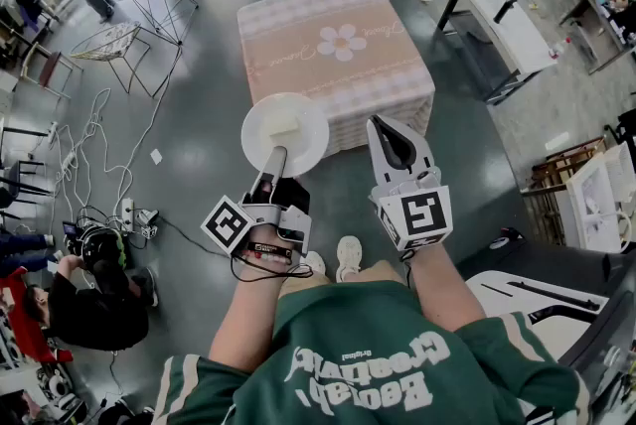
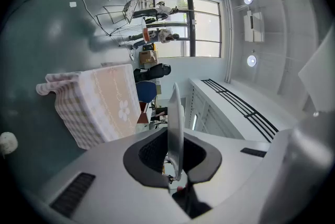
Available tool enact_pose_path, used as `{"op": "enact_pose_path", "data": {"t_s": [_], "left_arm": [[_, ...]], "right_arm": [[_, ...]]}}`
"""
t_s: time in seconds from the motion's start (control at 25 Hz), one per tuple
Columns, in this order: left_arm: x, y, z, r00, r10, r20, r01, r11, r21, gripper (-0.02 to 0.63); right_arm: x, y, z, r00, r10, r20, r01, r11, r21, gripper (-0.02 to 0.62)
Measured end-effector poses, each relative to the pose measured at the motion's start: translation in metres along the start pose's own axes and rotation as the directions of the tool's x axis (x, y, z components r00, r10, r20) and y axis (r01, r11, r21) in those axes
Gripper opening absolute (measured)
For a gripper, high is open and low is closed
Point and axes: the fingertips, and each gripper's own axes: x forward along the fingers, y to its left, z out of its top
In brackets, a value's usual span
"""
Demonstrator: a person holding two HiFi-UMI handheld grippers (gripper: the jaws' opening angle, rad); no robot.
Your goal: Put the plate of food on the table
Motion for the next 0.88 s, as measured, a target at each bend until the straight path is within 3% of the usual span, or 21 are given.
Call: {"op": "enact_pose_path", "data": {"t_s": [0.88], "left_arm": [[0.012,-0.003,-0.001,1.0,-0.008,-0.004,0.008,1.0,0.026,0.025]], "right_arm": [[0.005,-0.007,-0.003,1.0,0.018,0.023,-0.019,1.0,0.022,0.014]]}}
